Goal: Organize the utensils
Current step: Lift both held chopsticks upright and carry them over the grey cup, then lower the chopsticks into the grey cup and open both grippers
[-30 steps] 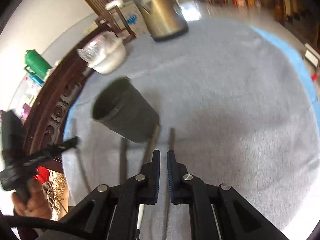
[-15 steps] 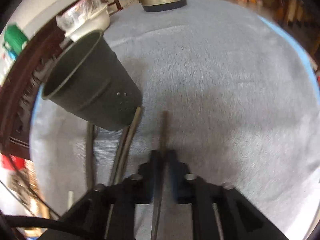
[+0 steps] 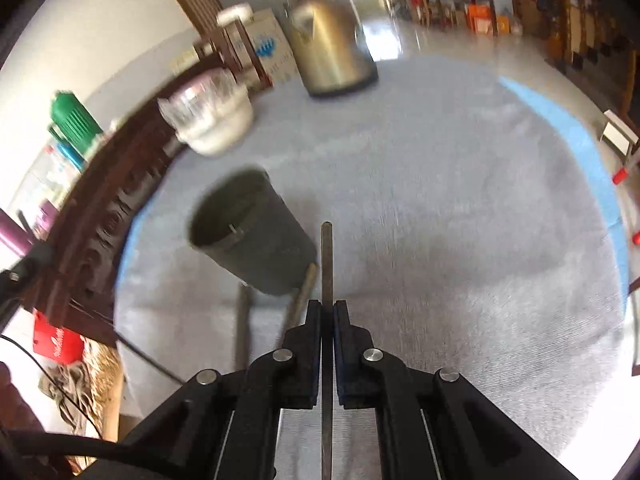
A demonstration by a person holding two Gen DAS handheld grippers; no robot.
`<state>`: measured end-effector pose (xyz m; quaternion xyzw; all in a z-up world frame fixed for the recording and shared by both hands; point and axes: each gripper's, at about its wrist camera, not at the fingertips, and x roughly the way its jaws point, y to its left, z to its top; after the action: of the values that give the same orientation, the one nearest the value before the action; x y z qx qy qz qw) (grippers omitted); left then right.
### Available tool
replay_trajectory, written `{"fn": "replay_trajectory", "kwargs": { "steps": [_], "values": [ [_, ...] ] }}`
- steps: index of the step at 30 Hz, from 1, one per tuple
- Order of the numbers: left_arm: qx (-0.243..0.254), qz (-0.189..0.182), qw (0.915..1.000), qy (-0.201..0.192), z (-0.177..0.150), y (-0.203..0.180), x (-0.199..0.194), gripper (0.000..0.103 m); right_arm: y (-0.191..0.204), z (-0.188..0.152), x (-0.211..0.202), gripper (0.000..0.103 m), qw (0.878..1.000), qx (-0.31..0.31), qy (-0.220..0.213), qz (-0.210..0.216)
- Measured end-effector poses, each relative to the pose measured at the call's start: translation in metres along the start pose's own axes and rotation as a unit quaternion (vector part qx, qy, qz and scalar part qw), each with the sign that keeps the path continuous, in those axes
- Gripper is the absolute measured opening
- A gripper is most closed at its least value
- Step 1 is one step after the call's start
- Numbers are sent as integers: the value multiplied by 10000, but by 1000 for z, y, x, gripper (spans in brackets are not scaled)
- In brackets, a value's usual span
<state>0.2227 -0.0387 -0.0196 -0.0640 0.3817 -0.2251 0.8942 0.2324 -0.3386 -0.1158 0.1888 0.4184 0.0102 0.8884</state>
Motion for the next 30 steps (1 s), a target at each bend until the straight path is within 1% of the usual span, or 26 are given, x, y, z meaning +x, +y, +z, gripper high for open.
{"fn": "replay_trajectory", "kwargs": {
  "steps": [2, 3, 4, 5, 7, 8, 9, 12, 14, 15, 17, 20, 22, 24, 26, 30],
  "values": [
    [48, 0, 9999, -109, 4, -5, -9, 6, 4, 8, -15, 6, 9994, 39, -337, 115],
    [75, 0, 9998, -162, 6, -7, -13, 6, 6, 10, -30, 6, 9978, 60, -635, 200],
    [89, -5, 9997, -208, 8, -9, -17, 6, 10, 14, -36, 6, 9963, 76, -810, 260],
    [107, -17, 9996, -262, 11, -10, -21, 6, 12, 16, -49, 6, 9934, 99, -1088, 361],
    [153, -22, 9991, -405, 19, -15, -31, 6, 17, 21, -66, 6, 9879, 122, -1476, 469],
    [161, -28, 9988, -459, 23, -16, -35, 6, 20, 24, -77, 6, 9832, 126, -1739, 531],
    [164, -47, 9985, -529, 28, -17, -39, 6, 23, 28, -83, 6, 9797, 142, -1915, 573],
    [208, -91, 9964, -814, 43, -23, -51, 6, 32, 38, -103, 6, 9630, 226, -2563, 796],
    [245, -108, 9942, -1044, 55, -26, -58, 6, 42, 46, -113, 6, 9483, 228, -3043, 873],
    [253, -147, 9924, -1195, 61, -28, -61, 6, 46, 49, -115, 6, 9426, 214, -3210, 896],
    [259, -206, 9892, -1431, 71, -30, -62, 6, 59, 57, -119, 6, 9249, 195, -3702, 843],
    [246, -232, 9852, -1679, 82, -31, -56, 6, 75, 71, -111, 6, 9056, 272, -4162, 771],
    [268, -162, 9826, -1833, 85, -32, -46, 6, 82, 79, -103, 6, 8967, 330, -4360, 685],
    [259, -86, 9814, -1899, 85, -30, -29, 6, 88, 87, -87, 6, 8947, 380, -4409, 603],
    [189, -80, 9828, -1837, 82, -25, -14, 6, 96, 94, -64, 6, 8991, 398, -4337, 449],
    [11, -42, 9887, -1499, 73, -15, 23, 6, 109, 96, -20, 6, 9096, 108, -4152, 38]
  ]
}}
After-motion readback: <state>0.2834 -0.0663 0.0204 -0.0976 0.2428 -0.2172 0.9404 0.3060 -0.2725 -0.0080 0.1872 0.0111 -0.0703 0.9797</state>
